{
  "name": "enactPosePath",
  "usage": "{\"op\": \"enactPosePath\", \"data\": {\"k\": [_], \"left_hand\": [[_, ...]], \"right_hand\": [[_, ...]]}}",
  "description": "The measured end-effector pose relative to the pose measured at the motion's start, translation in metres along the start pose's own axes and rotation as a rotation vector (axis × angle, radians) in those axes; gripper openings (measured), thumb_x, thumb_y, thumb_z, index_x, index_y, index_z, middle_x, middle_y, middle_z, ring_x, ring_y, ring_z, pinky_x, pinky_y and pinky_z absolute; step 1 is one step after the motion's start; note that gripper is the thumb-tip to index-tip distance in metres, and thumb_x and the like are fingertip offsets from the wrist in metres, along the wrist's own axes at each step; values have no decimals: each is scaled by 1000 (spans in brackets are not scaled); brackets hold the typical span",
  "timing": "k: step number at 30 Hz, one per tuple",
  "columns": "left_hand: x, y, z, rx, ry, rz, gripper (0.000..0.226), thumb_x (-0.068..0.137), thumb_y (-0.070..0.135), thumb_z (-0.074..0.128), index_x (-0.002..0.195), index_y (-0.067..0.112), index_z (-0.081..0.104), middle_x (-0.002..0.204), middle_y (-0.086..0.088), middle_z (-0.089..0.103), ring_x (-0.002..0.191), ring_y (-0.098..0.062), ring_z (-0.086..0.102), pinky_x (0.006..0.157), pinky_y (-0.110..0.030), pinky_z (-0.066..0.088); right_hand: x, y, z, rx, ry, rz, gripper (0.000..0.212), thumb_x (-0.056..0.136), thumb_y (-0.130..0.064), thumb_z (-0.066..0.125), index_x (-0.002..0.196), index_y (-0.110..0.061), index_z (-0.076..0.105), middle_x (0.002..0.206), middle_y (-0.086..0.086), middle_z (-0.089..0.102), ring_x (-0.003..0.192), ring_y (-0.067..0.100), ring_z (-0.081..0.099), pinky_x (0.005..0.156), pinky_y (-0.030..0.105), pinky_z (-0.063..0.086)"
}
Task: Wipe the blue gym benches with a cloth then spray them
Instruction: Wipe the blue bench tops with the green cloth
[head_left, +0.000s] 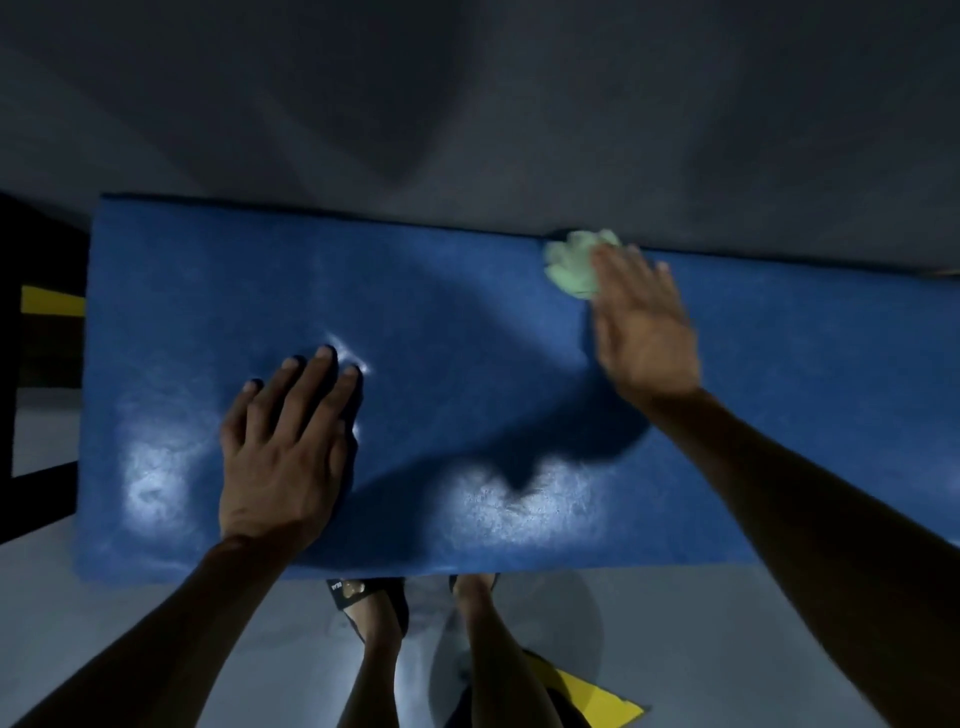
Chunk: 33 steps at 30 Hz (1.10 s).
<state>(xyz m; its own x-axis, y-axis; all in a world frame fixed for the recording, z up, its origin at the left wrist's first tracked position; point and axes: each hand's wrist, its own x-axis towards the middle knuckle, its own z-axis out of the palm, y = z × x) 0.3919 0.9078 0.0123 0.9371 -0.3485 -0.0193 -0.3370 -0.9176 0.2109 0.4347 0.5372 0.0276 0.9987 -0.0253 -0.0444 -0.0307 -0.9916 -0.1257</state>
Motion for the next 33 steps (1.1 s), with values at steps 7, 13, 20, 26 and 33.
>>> {"op": "enactPosePath", "data": {"k": [7, 13, 20, 26, 33], "left_hand": [[0, 0, 3, 16, 46, 17, 50, 102, 31, 38, 149, 20, 48, 158, -6, 42, 143, -33, 40, 117, -53, 26], [0, 0, 3, 49, 50, 28, 49, 101, 28, 41, 149, 19, 48, 158, -6, 41, 142, -33, 41, 116, -54, 28], [-1, 0, 3, 66, 26, 16, 51, 100, 28, 44, 150, 20, 46, 160, -4, 37, 143, -32, 40, 117, -53, 27], [-1, 0, 1, 47, 10, 2, 53, 98, 28, 46, 151, 21, 45, 161, -2, 35, 144, -31, 39, 119, -52, 25], [-1, -3, 3, 6, 1, 2, 53, 98, 30, 45, 150, 23, 45, 161, -2, 37, 144, -30, 38, 119, -51, 24]], "right_hand": [[9, -71, 17, 141, 77, 496, 63, 95, -26, 19, 153, -4, 33, 160, 16, 33, 149, 38, 25, 124, 49, 17], [28, -168, 23, 195, 16, -82, 54, 97, -16, 45, 150, -9, 42, 158, 7, 39, 149, 32, 28, 123, 47, 21], [-4, -3, -6, 46, -26, 53, 52, 106, -35, 35, 154, -14, 38, 160, 4, 36, 149, 29, 29, 122, 49, 23], [8, 11, -36, -82, -65, 6, 49, 95, -36, 56, 138, -13, 52, 131, 11, 49, 100, 37, 50, 80, 46, 45], [26, -43, -18, 113, 27, 428, 47, 89, -26, 46, 131, -5, 52, 127, 22, 47, 91, 44, 56, 75, 46, 47]]}}
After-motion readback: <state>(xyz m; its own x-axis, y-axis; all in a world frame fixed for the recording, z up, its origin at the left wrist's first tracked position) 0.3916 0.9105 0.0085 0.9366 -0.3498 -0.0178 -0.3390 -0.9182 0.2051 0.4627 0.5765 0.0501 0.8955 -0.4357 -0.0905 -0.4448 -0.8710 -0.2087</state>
